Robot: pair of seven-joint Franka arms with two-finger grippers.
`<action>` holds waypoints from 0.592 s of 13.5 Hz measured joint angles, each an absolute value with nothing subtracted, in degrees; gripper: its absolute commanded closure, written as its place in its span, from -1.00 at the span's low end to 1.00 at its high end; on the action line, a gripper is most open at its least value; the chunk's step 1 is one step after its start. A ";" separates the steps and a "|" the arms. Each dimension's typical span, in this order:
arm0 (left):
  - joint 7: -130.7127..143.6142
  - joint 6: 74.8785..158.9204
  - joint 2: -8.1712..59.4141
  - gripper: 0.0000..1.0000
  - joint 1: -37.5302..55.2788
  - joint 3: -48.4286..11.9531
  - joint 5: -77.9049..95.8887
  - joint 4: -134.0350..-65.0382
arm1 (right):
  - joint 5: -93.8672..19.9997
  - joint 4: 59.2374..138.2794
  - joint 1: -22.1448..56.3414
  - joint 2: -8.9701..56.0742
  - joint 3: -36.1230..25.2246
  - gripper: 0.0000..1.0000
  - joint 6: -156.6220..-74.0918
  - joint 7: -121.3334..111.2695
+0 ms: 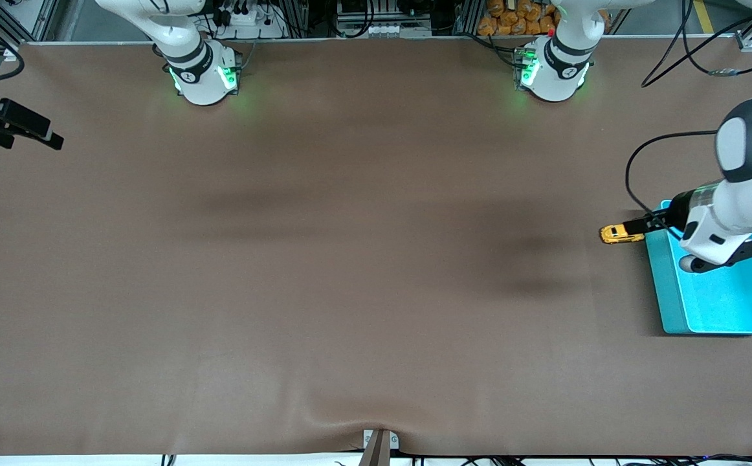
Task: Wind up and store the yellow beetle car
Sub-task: 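Reach the left gripper down to the car beside the bin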
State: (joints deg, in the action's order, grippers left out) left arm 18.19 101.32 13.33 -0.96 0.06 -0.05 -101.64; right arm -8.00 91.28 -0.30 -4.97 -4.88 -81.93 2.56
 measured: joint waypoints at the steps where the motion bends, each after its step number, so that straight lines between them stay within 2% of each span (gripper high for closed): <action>1: 19.23 103.68 13.09 -1.00 -1.52 0.05 -0.05 -103.65 | -7.99 91.70 0.34 -5.22 -5.87 -1.00 -82.11 2.49; 8: 31.32 118.75 11.63 -1.00 -4.60 -0.09 -0.05 -116.60 | -6.45 90.25 0.41 -3.72 -5.01 -1.00 -85.42 1.96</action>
